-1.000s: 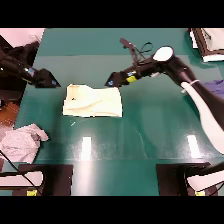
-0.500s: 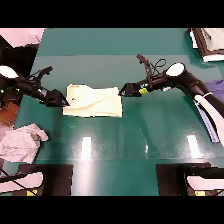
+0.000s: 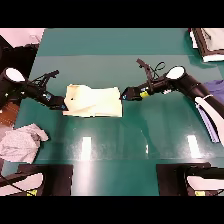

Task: Fold the shirts.

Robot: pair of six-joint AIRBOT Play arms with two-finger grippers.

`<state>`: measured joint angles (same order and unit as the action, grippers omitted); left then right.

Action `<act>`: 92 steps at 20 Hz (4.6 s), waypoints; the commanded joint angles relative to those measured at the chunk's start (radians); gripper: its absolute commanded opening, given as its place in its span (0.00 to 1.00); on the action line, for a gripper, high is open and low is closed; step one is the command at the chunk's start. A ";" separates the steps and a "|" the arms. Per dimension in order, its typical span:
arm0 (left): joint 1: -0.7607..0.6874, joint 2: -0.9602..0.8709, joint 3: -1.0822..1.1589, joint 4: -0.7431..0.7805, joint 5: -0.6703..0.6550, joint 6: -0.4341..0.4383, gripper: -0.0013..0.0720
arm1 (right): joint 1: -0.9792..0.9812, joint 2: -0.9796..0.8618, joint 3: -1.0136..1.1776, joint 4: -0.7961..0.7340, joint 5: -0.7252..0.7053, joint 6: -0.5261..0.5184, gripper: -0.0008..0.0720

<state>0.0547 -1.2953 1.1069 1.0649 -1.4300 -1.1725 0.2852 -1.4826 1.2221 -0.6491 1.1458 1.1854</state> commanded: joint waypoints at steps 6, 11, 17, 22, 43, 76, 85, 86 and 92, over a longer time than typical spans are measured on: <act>0.004 0.085 -0.039 0.217 -0.074 -0.018 0.74 | -0.002 0.001 -0.001 0.001 0.039 0.023 0.80; 0.004 0.089 -0.062 0.208 0.032 -0.050 0.67 | -0.044 0.000 -0.005 -0.009 0.024 0.076 0.80; 0.003 0.092 -0.008 -0.092 0.160 -0.008 0.05 | -0.042 -0.044 -0.122 0.043 -0.187 0.093 0.80; 0.003 0.092 -0.008 -0.153 0.209 0.003 0.05 | 0.058 -0.229 -0.011 0.116 -0.203 0.084 0.80; 0.003 0.092 -0.009 -0.187 0.169 -0.006 0.05 | -0.026 -0.197 0.323 -0.056 -0.115 0.156 0.03; -0.435 0.090 -0.009 -0.252 0.513 -0.058 0.05 | -1.060 0.098 0.650 -0.297 0.299 0.131 0.03; -0.435 0.090 -0.009 -0.231 0.471 -0.050 0.05 | -1.170 0.325 0.333 -0.586 0.327 0.221 0.04; -0.435 0.090 -0.009 -0.229 0.465 -0.049 0.05 | -1.205 0.344 0.290 -0.585 0.328 0.221 0.04; -0.435 0.090 -0.009 -0.223 0.422 -0.031 0.05 | -1.409 0.393 0.108 -0.582 0.324 0.222 0.83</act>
<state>-0.3801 -1.2045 1.0969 0.8383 -0.9825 -1.2148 -1.0378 -1.1103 1.4029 -1.2243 1.4628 1.4025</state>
